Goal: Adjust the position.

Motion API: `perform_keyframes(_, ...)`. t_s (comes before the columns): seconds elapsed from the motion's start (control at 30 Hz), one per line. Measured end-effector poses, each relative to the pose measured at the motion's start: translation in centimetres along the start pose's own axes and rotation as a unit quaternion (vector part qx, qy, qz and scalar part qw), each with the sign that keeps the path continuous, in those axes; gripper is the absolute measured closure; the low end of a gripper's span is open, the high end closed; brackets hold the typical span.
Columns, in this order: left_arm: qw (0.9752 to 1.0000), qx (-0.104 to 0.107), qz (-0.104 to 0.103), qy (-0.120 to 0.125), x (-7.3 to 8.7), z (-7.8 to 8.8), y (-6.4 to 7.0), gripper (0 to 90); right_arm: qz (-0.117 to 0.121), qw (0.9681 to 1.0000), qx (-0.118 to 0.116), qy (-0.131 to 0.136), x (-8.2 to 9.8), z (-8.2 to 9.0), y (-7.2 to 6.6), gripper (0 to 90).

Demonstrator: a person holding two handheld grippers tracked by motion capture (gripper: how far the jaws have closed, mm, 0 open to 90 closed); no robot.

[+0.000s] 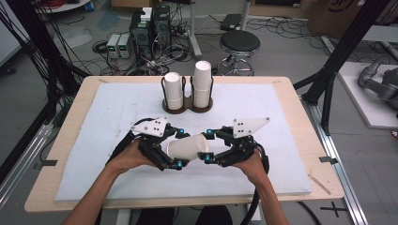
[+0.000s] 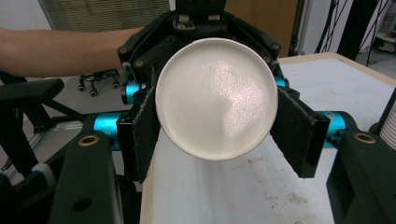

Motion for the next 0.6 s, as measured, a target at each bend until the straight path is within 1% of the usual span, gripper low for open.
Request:
perform_keyframes(0.07,1.0,0.003,-0.002,-0.005,0.13,-0.17,0.09,13.3,0.003,1.0,0.0,0.003,-0.08,0.09,0.02,37.0)
perform_keyframes(0.23,0.9999,0.001,-0.004,-0.013,0.35,-0.33,0.14,13.6,0.003,1.0,0.0,0.005,-0.17,0.31,-0.03,37.0)
perform_keyframes(0.43,0.9999,-0.002,-0.004,-0.015,0.34,-0.25,0.19,14.4,0.003,1.0,-0.001,0.006,-0.1,0.29,0.02,37.0)
perform_keyframes(0.5,0.9999,-0.004,-0.007,-0.015,0.32,-0.1,0.15,15.7,0.001,1.0,-0.003,0.006,-0.08,0.25,-0.02,37.0)
perform_keyframes(0.53,0.9999,-0.004,-0.005,-0.013,0.31,-0.06,0.19,17.0,0.003,1.0,-0.002,0.005,-0.07,0.27,-0.03,37.0)
perform_keyframes(0.6,0.9998,0.002,-0.01,-0.016,0.27,0.05,0.23,20.7,0.003,1.0,-0.005,0.006,-0.09,0.27,-0.06,37.0)
Point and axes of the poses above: each handheld gripper's, and its own axes: z roughly backward along the jaws, x roughly out of its underside, y roughly to its right, the point moved 5 cm from there along -z, roughly forward along the jaws, and after that the axes turned 7 degrees about y, right-handed, at the moved point
